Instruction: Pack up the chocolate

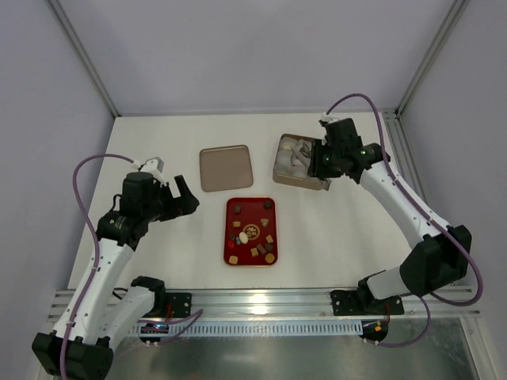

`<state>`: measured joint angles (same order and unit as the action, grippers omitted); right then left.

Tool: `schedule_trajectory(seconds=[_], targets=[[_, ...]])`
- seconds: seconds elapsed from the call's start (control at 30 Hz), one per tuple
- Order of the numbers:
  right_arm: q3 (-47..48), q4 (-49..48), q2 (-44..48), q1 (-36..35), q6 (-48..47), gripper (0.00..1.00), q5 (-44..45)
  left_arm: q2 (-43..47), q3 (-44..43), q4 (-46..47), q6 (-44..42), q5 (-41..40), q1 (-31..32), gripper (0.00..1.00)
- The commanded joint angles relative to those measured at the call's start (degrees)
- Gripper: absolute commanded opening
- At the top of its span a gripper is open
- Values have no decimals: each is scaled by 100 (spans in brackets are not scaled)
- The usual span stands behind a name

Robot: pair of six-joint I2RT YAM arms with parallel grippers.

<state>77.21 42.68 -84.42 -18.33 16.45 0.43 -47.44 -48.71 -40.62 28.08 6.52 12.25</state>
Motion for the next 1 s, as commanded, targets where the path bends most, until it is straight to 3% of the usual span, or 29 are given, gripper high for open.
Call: schedule_trajectory(seconds=[0.0,0.3,0.63,0.97], targets=[[-293,-128,732,-618,87,42,-227,-11,-7,89,-4,-28,5,100],[-1023,92,1297,-2454,-132,41,-658,-2,2,81,5,-55,14,100],[-945,232,919,-3299,-774,42,-720,-2,2,72,23,-116,23,100],[-699,470,444,-3590,-1047,43,-377,-2,-7,72,23,-125,41,100]])
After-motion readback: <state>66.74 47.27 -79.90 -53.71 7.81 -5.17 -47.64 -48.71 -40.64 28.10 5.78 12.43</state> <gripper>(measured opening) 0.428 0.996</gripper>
